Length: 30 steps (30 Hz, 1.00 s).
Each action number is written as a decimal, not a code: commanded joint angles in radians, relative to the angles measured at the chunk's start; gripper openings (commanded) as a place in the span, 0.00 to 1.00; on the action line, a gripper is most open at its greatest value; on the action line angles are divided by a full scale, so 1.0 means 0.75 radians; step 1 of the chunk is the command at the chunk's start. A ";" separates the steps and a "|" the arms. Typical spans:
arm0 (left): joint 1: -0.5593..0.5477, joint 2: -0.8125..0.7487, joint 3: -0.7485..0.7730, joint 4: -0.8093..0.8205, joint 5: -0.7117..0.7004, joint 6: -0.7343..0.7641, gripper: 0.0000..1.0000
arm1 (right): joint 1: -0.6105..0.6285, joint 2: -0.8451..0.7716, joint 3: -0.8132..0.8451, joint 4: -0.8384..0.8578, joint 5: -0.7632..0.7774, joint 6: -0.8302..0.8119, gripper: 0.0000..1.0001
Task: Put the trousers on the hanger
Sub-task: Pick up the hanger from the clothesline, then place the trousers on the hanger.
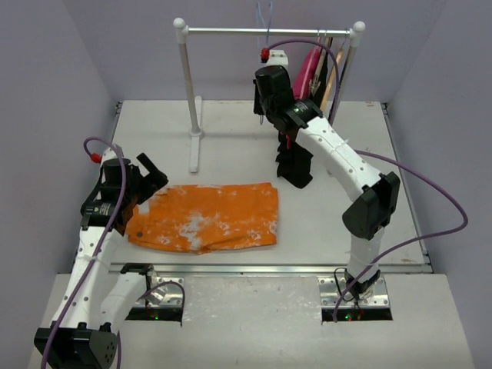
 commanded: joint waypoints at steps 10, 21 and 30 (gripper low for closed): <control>0.011 0.069 0.085 -0.058 -0.211 -0.197 1.00 | 0.085 -0.494 -0.593 0.148 -0.272 0.190 0.00; 0.011 0.085 0.108 -0.071 -0.175 -0.182 1.00 | 0.274 -0.710 -1.128 0.437 -0.196 0.470 0.00; 0.423 0.581 -0.075 0.010 -0.021 -0.256 1.00 | 0.691 -0.630 -1.506 0.800 0.031 0.688 0.00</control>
